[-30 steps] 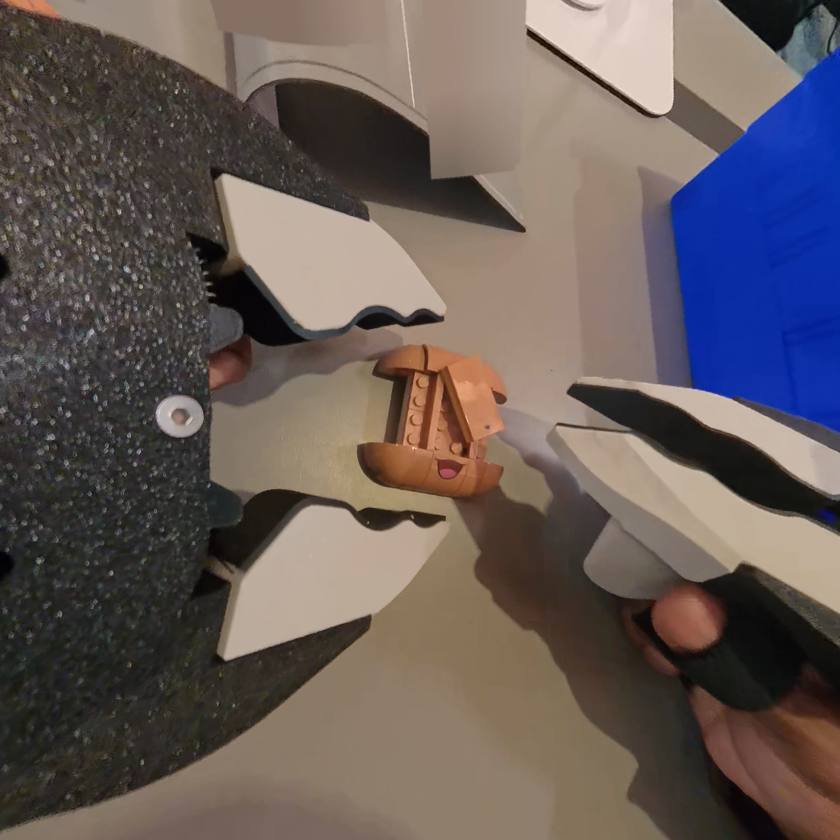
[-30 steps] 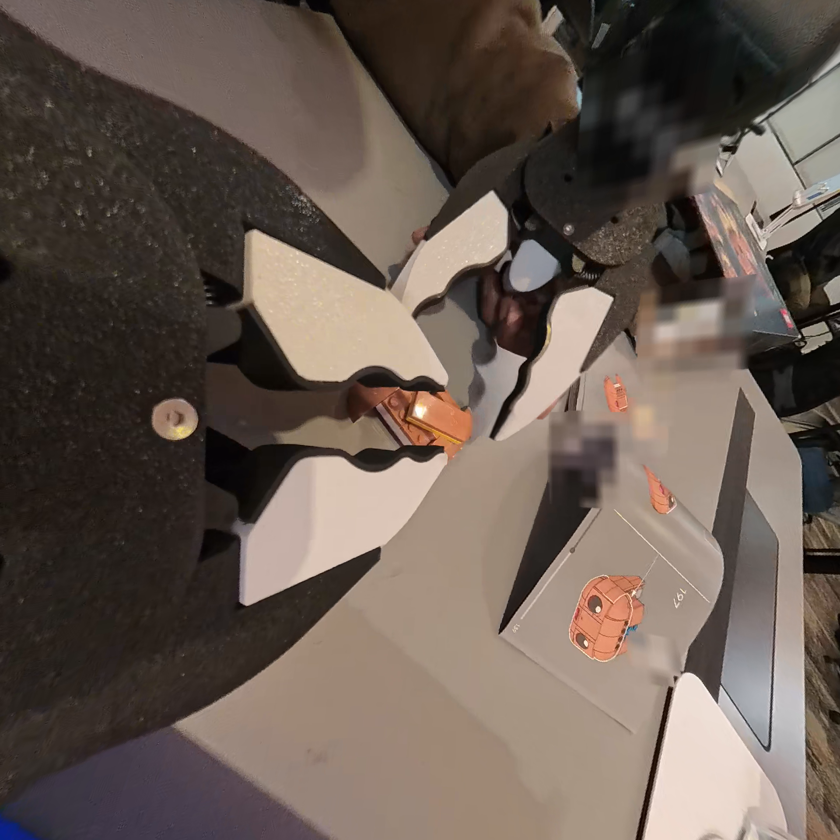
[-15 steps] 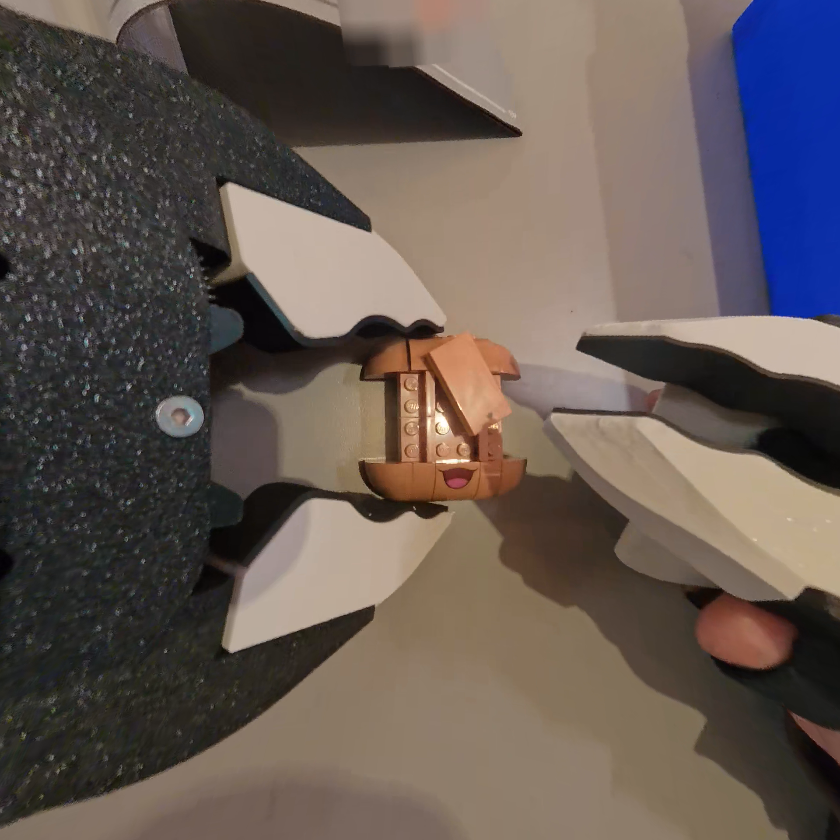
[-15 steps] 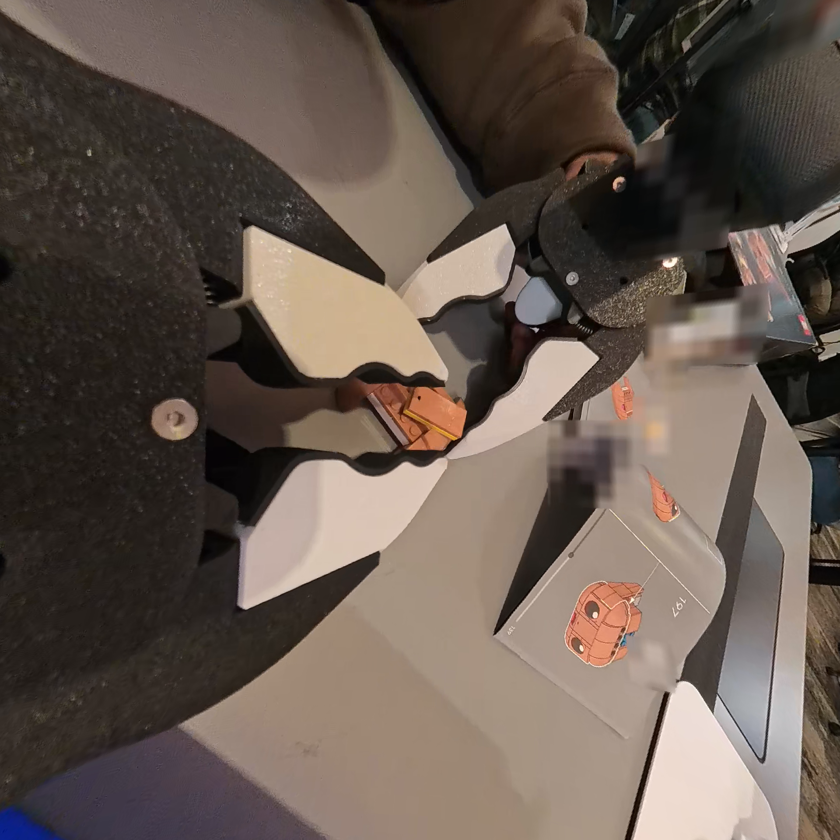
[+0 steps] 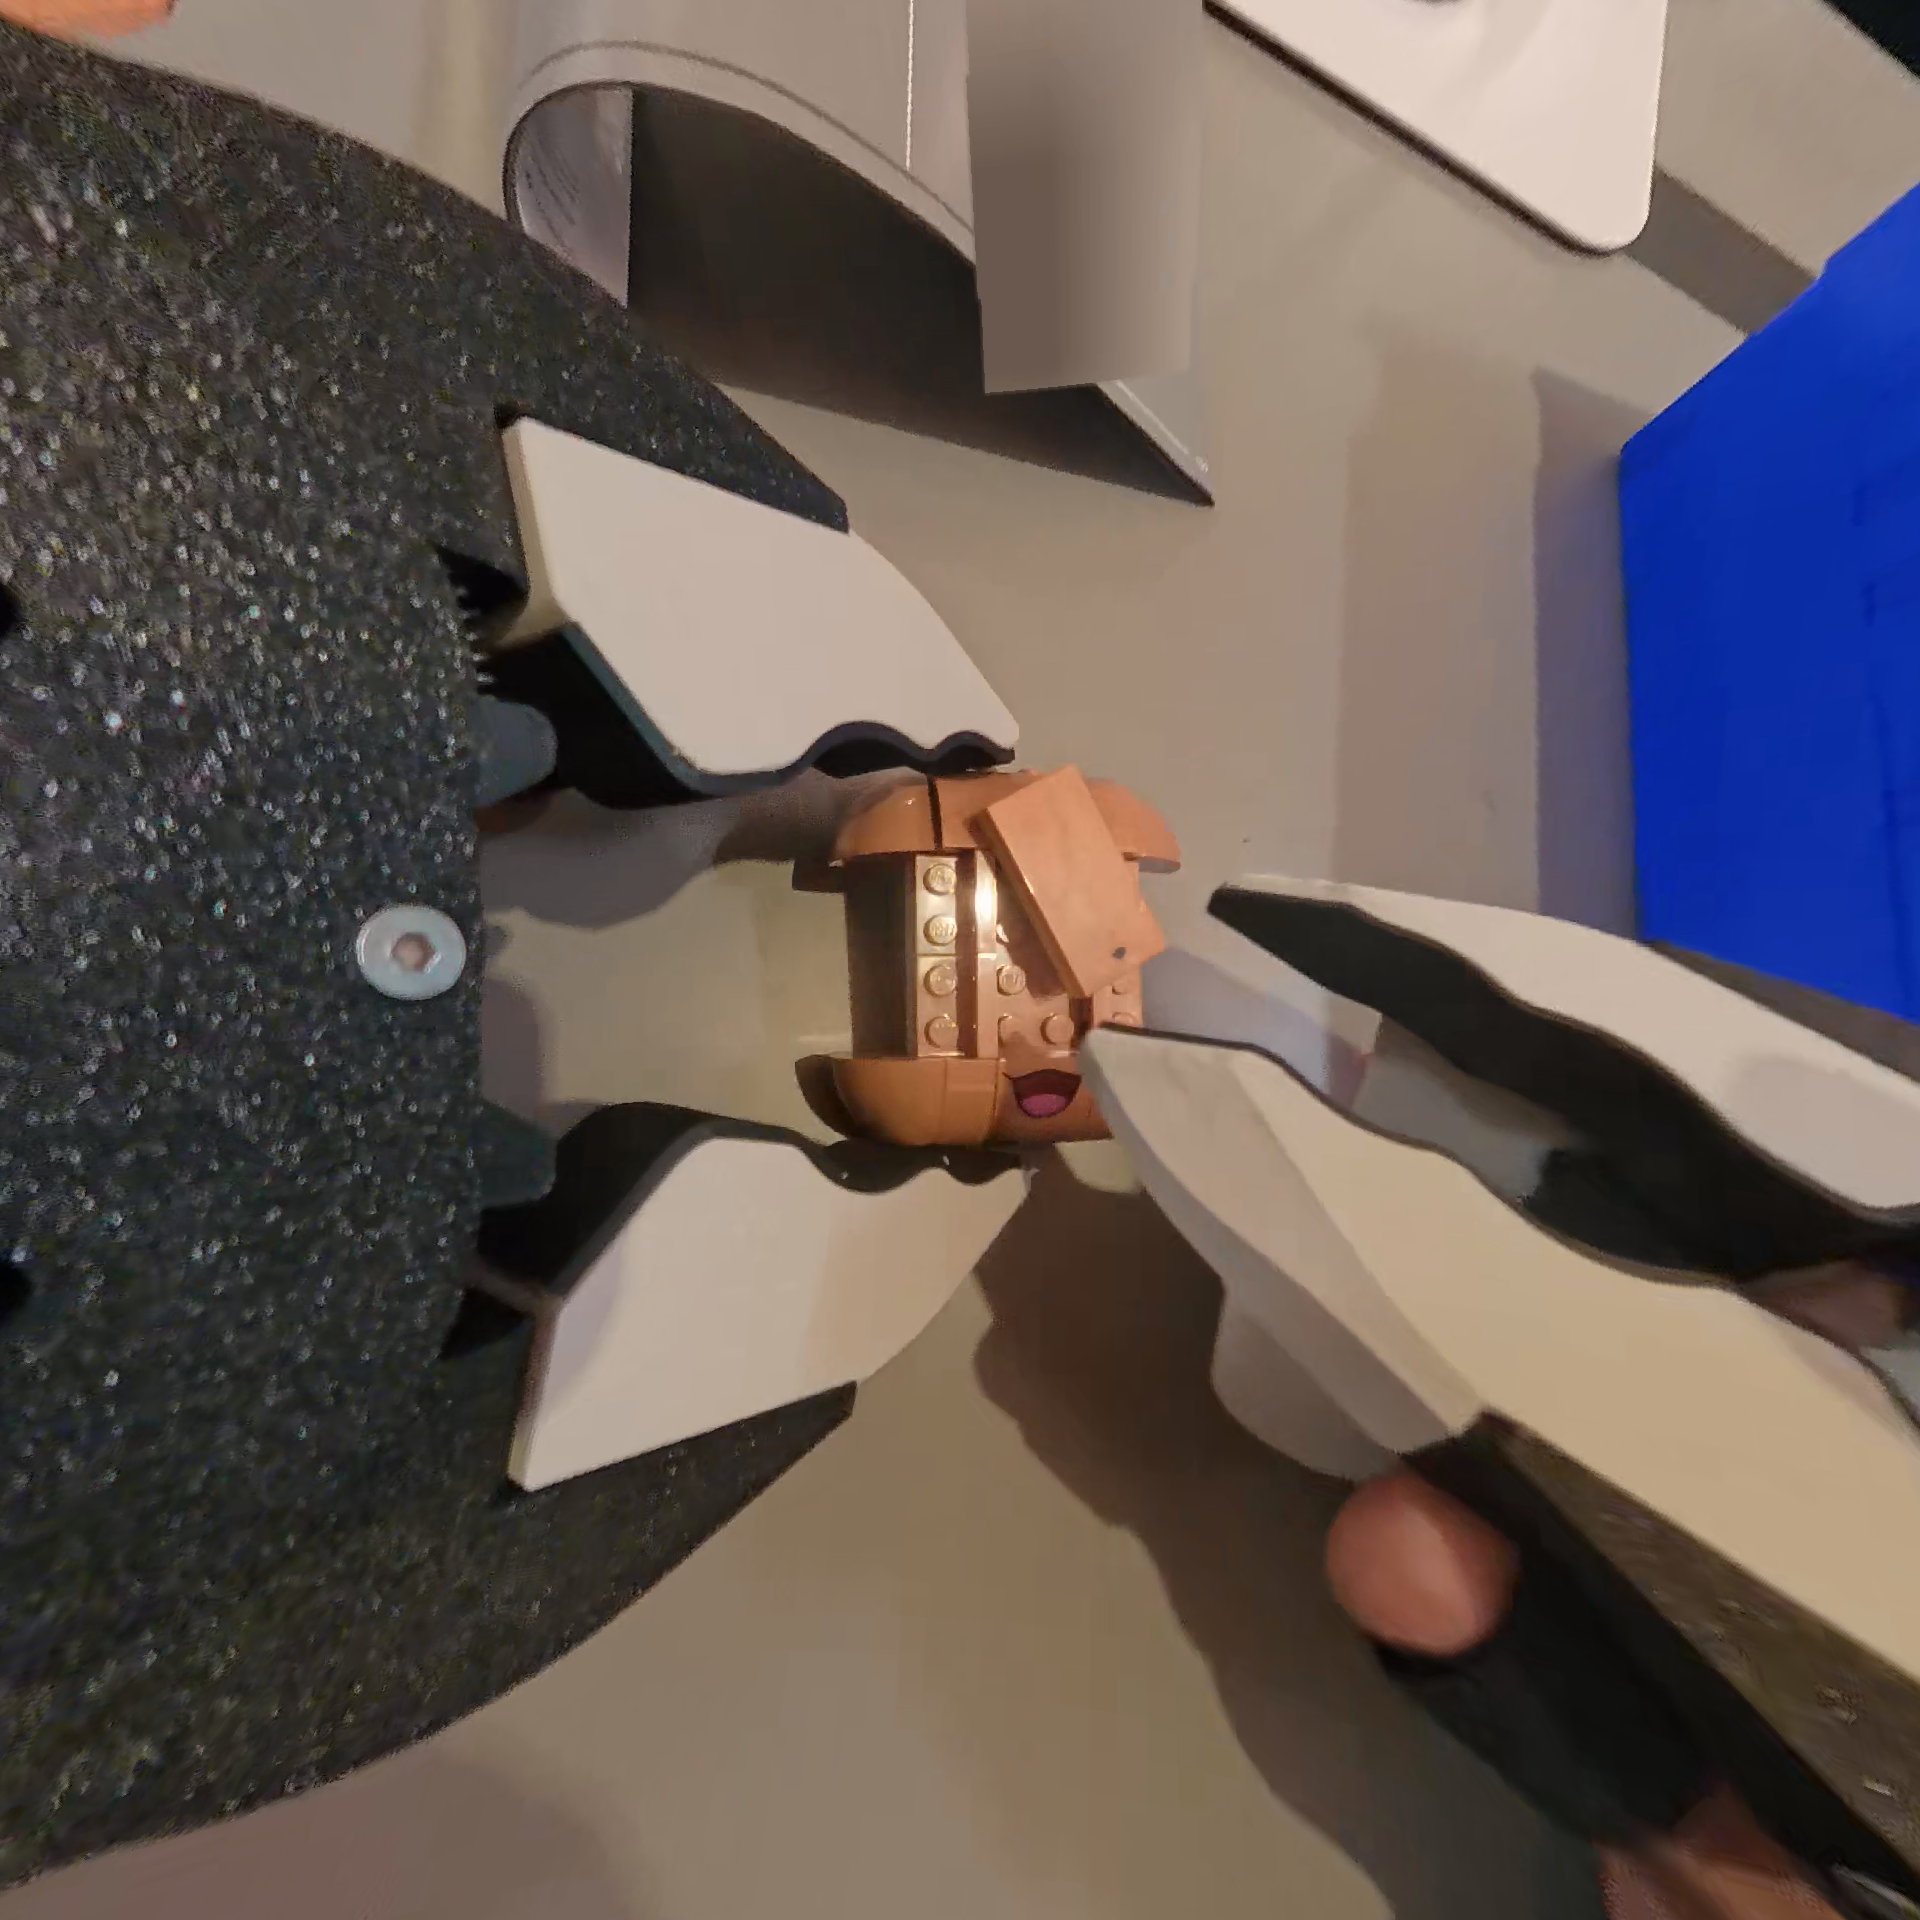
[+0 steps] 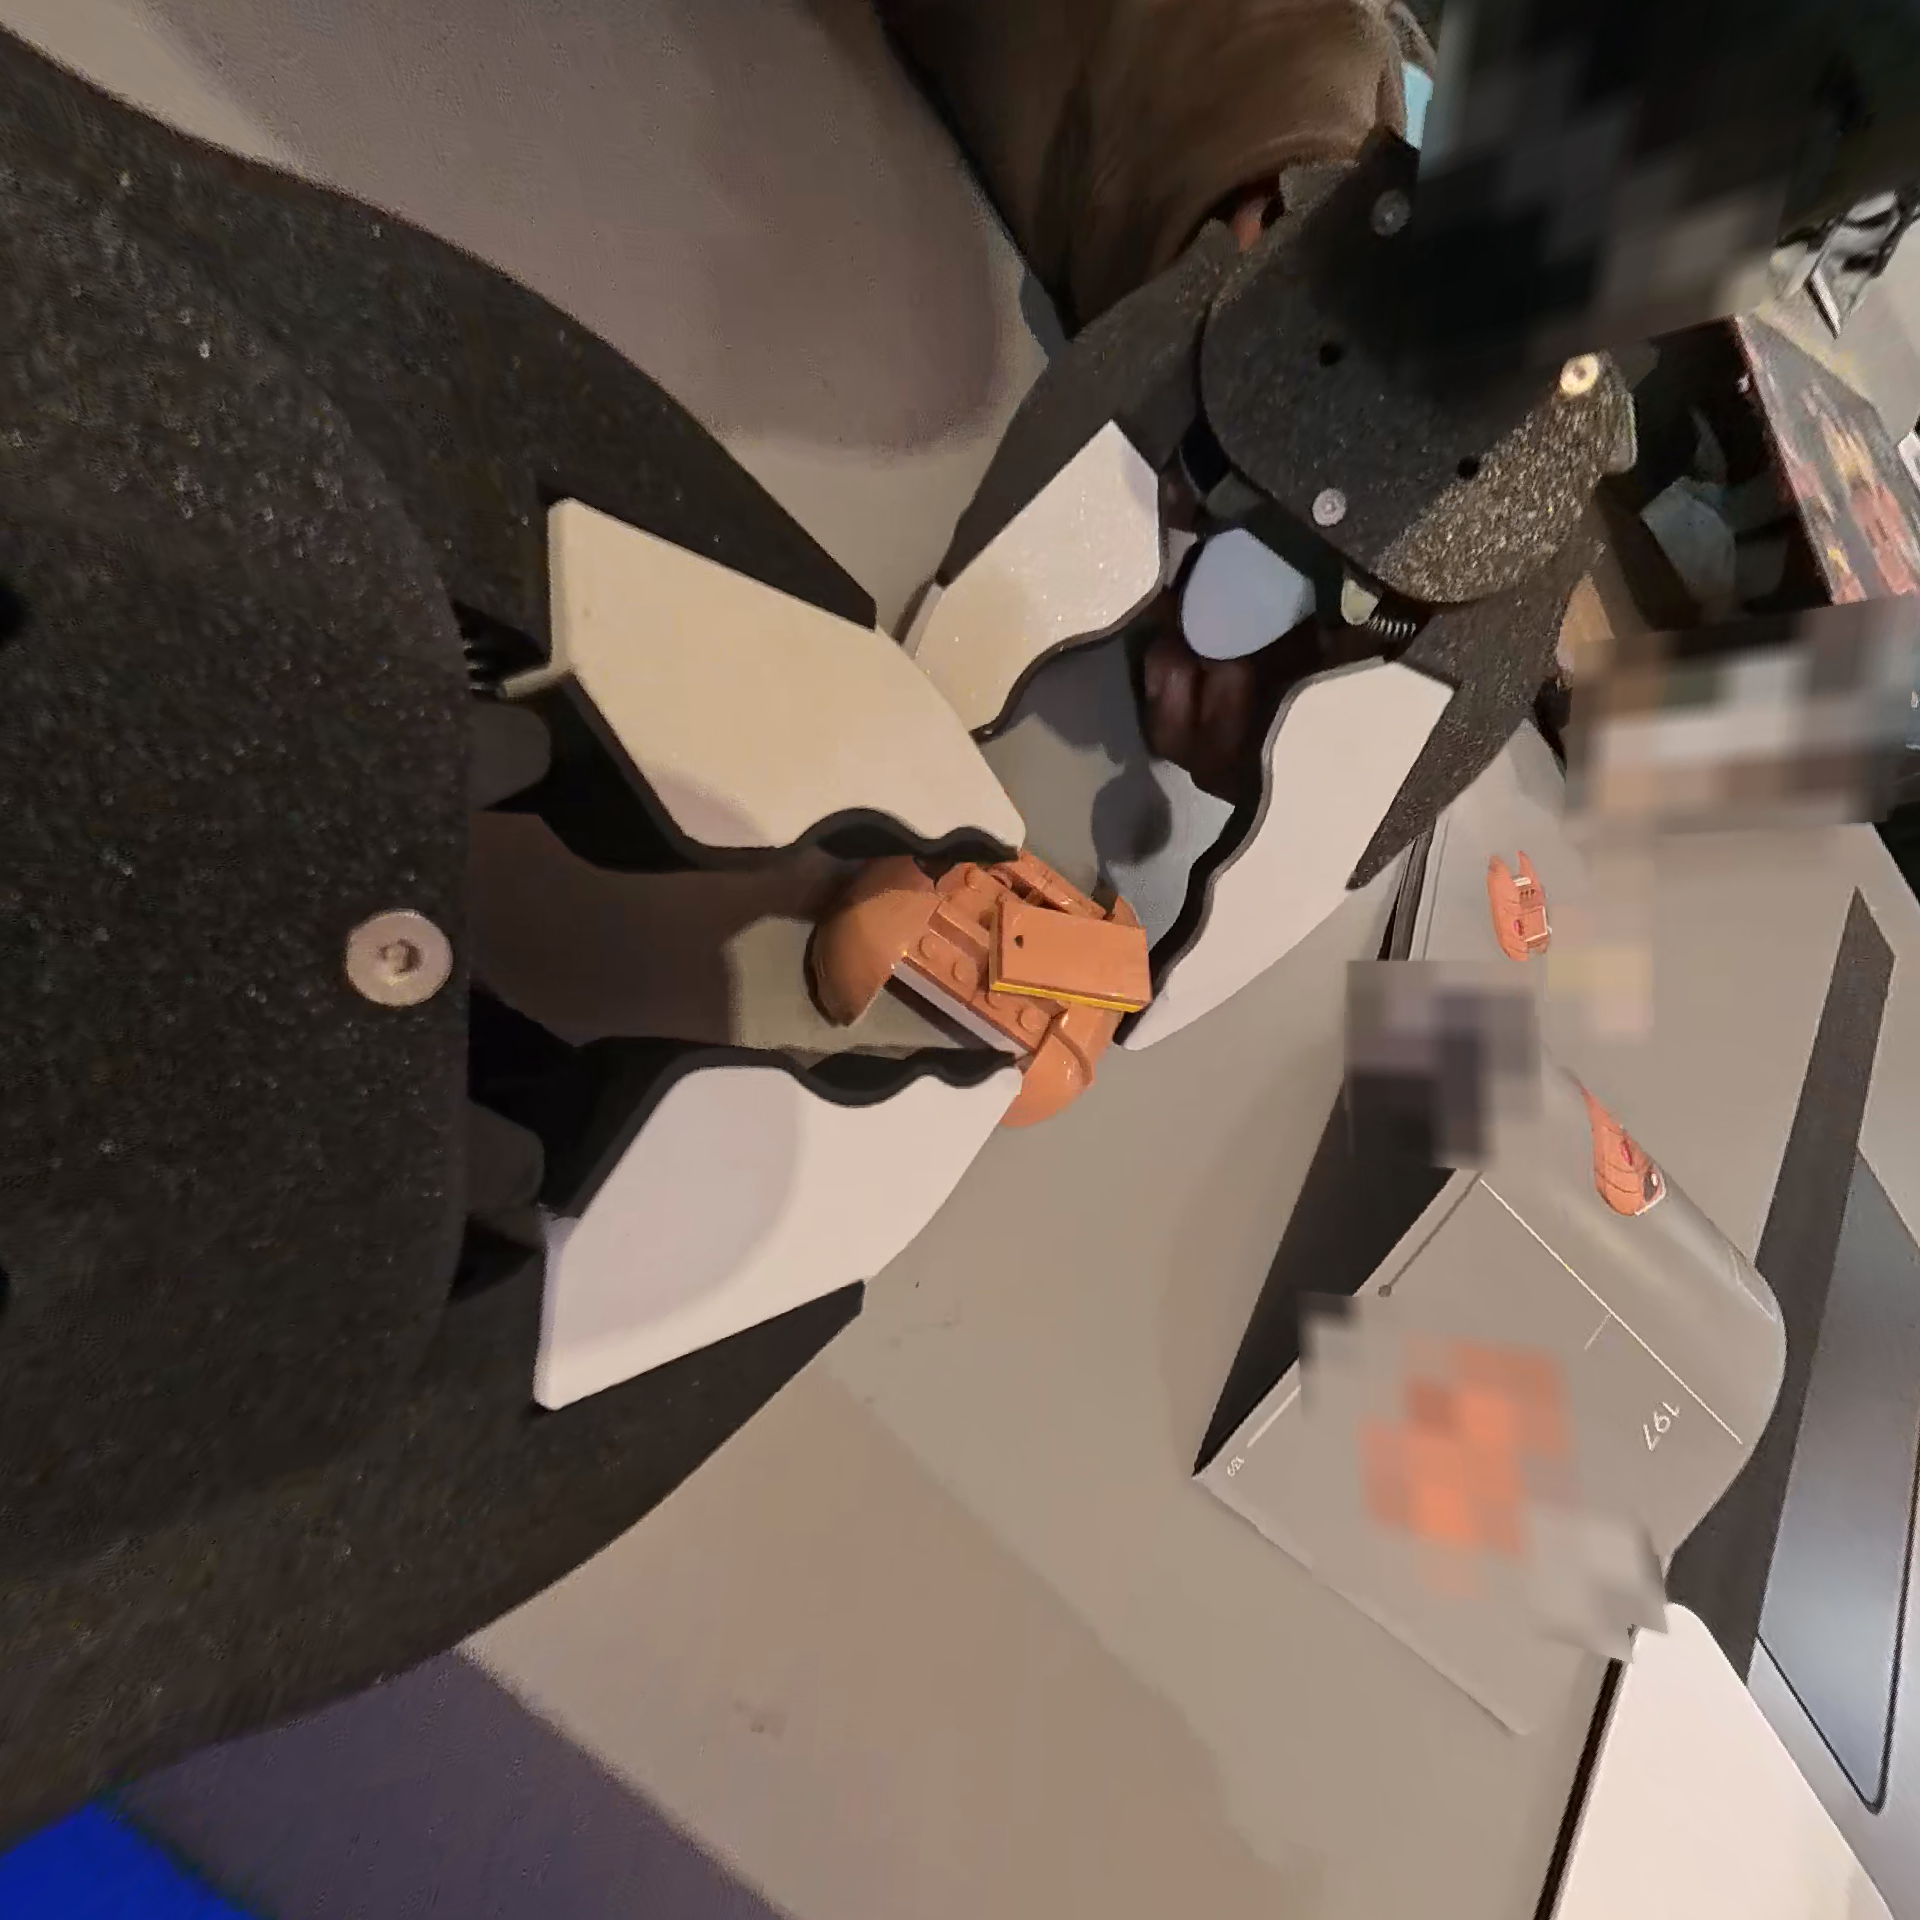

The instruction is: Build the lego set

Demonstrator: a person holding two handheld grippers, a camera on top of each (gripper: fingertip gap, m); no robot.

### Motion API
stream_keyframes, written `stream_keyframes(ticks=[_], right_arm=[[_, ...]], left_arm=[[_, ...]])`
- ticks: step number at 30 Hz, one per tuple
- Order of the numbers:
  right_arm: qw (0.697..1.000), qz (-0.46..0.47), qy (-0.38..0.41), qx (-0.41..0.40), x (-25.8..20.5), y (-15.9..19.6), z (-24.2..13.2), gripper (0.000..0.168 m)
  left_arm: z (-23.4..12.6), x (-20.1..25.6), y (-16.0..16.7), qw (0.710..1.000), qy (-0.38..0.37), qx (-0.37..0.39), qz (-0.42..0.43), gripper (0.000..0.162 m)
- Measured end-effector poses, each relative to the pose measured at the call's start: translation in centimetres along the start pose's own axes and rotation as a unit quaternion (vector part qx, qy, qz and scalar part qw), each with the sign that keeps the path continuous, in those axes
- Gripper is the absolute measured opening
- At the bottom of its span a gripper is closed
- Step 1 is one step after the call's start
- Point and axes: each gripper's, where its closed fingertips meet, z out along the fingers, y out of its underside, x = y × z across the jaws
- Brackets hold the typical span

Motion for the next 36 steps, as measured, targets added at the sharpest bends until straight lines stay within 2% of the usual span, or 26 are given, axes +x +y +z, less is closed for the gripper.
stream_keyframes(ticks=[23,26,30,33,36], right_arm=[[0.995,-0.086,-0.052,0.012,-2.8,-0.5,-0.2,0.021],[0.990,-0.133,-0.037,0.040,-2.6,-1.3,-0.3,0.025],[0.982,-0.171,-0.043,0.073,-2.6,-1.9,-0.3,0.039],[0.972,-0.214,-0.044,0.083,-2.4,-1.8,-0.4,0.040],[0.969,-0.220,-0.064,0.089,-2.5,-1.9,-0.7,0.036]], left_arm=[[-0.8,0.3,-0.1,1.000,-0.010,-0.002,-0.010,0.070],[-0.8,0.6,-0.1,1.000,0.003,-0.001,-0.009,0.070],[-0.7,1.4,0.0,1.000,0.027,0.003,0.007,0.070],[-0.8,2.4,-0.1,0.998,0.054,0.015,0.031,0.070],[-1.1,3.3,-0.2,0.995,0.090,0.025,0.034,0.070]])
